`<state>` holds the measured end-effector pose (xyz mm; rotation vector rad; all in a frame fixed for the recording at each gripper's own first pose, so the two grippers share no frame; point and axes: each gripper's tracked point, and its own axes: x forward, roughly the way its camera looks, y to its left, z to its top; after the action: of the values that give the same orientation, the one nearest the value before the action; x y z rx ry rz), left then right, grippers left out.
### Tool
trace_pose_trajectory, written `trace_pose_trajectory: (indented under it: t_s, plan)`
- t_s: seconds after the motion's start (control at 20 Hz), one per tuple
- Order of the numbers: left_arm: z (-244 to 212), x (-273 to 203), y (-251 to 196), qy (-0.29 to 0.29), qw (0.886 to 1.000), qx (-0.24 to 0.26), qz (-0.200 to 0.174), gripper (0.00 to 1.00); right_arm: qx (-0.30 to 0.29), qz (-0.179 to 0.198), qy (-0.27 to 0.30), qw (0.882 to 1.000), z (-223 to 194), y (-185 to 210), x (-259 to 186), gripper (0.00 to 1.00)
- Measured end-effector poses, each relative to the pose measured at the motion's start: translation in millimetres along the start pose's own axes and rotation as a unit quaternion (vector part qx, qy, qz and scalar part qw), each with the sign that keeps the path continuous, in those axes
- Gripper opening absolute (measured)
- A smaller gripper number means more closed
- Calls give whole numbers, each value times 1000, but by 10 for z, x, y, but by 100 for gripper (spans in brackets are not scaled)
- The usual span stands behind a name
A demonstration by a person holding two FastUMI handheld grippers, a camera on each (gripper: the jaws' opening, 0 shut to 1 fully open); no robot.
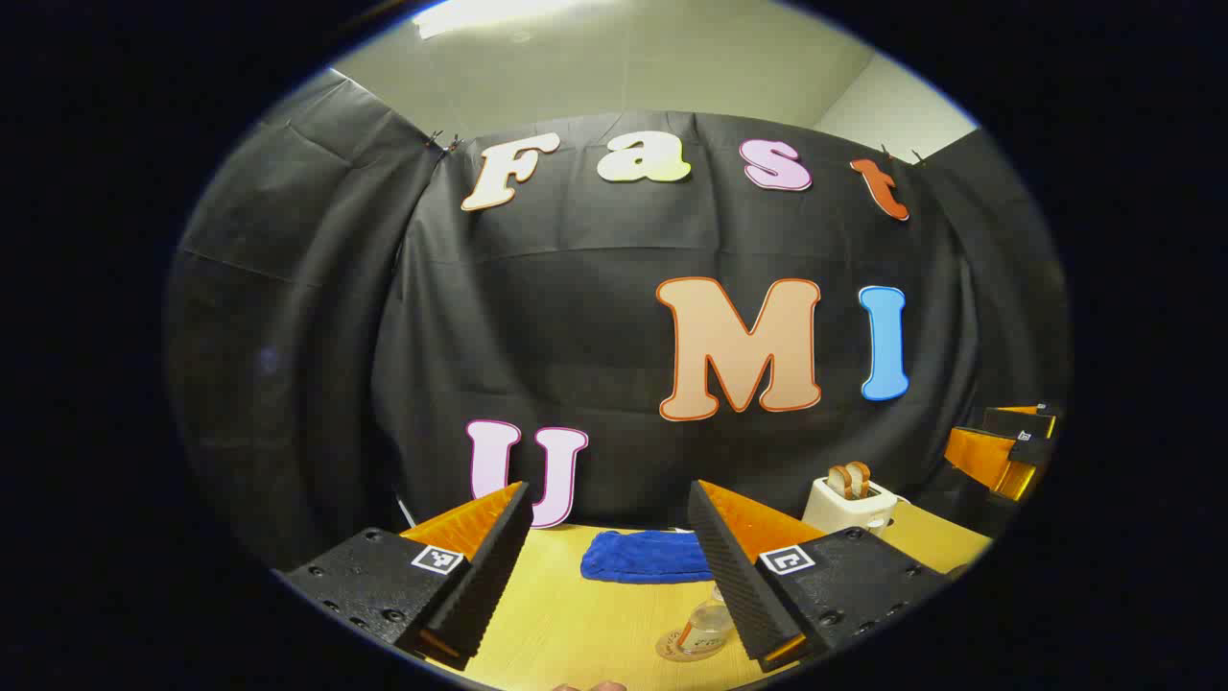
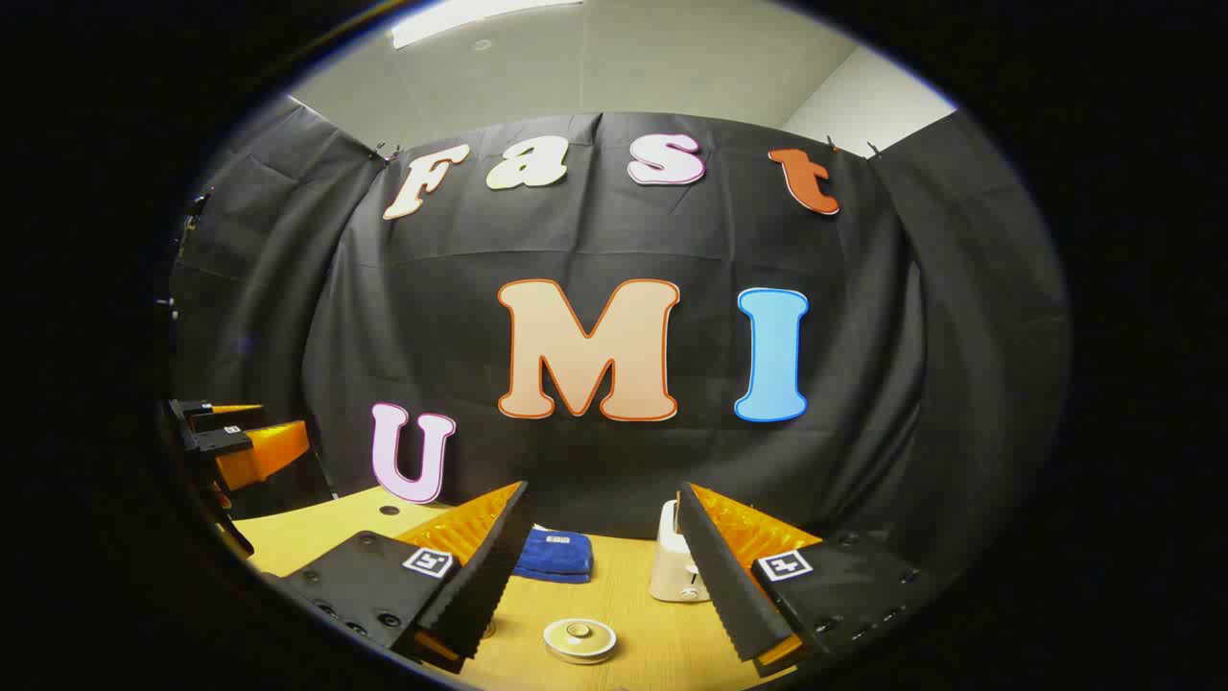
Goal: Open the teacup lid with one hand, grasp the water bottle and pour water into the teacup with the other hand; after pouring, place the water bottle on the coaster and then close the teacup lid.
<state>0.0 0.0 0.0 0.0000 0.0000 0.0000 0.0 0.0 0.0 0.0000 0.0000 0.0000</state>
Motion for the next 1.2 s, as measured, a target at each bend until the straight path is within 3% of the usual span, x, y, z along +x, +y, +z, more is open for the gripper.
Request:
trace_pose_trajectory:
  t_s: [0.05, 0.25, 0.3, 0.35, 0.7, 0.75, 1.05, 1.1, 1.2]
  plan:
    - [15, -10, 7, -2, 1000, 2, 1, 94, 0, 1, 1, 1000, -6, -2, 4, 93]
    - [59, -35, 8, -7, 1000, 9, 5, 95, -1, 6, 2, 1000, -33, -7, 29, 92]
    - [65, -36, 3, -8, 1000, 9, 5, 94, 0, 10, 2, 1000, -29, 13, 38, 98]
    - [46, -37, 3, -6, 1000, 9, 6, 95, 5, 16, 3, 1000, -37, 38, 37, 93]
    - [72, -55, 4, -7, 1000, 7, 11, 95, 10, 24, 15, 1000, -129, 28, 82, 92]
    - [81, -58, 5, -9, 1000, 8, 11, 95, 5, 26, 19, 999, -165, 39, 89, 98]
    - [119, -98, 21, -15, 1000, 13, 17, 94, -21, 61, 73, 995, -581, 191, 187, 98]
    - [120, -107, 24, -15, 1000, 14, 18, 94, -22, 65, 88, 994, -695, 197, 220, 93]
    - [127, -124, 35, -15, 1000, 15, 23, 94, -20, 70, 118, 990, -926, 192, 272, 98]
